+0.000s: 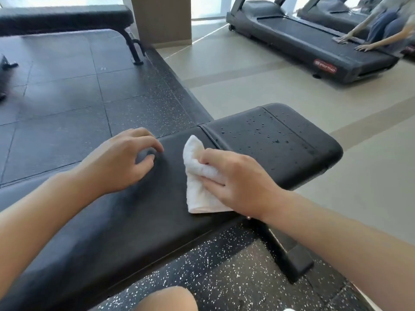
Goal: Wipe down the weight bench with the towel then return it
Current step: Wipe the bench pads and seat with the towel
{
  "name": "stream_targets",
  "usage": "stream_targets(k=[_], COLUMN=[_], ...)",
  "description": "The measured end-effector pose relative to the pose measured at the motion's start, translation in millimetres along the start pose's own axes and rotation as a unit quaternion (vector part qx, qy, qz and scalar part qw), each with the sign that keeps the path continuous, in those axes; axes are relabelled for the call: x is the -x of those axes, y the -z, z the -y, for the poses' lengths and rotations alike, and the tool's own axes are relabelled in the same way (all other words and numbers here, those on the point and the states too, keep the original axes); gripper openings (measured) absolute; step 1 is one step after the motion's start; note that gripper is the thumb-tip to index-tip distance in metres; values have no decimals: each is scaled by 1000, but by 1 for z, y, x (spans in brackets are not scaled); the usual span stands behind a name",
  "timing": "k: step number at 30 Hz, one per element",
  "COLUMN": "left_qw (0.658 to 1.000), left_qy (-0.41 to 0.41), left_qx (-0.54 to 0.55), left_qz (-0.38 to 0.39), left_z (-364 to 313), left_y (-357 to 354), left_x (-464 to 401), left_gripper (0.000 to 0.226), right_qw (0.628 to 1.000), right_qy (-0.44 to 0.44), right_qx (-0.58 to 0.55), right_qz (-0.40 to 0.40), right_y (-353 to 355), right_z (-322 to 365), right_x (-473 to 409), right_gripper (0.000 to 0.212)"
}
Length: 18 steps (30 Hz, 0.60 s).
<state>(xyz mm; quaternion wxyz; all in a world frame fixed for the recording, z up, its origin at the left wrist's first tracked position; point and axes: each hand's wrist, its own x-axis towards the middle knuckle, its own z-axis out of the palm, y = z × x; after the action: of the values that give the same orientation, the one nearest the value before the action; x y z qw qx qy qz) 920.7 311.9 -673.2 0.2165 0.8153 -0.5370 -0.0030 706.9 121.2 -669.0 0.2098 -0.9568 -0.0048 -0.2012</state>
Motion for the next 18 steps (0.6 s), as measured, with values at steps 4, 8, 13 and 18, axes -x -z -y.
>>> stream_targets(k=[4, 8, 13, 18], left_qw=[999, 999, 998, 998], left_qy=[-16, -24, -21, -23], left_qx=[37, 38, 51, 55], left_qz=[4, -2, -23, -23], left_z=[-27, -34, -28, -27], left_y=[-21, -47, -55, -54], left_x=[-40, -51, -49, -54], left_gripper=[26, 26, 24, 24], right_qw=[998, 996, 994, 990], right_qy=[-60, -73, -91, -126], right_qx=[21, 35, 64, 63], right_qz=[-1, 24, -22, 13], right_y=[35, 33, 15, 8], right_z=[-27, -40, -44, -53], right_x=[21, 54, 56, -4], right_gripper=[21, 15, 19, 23])
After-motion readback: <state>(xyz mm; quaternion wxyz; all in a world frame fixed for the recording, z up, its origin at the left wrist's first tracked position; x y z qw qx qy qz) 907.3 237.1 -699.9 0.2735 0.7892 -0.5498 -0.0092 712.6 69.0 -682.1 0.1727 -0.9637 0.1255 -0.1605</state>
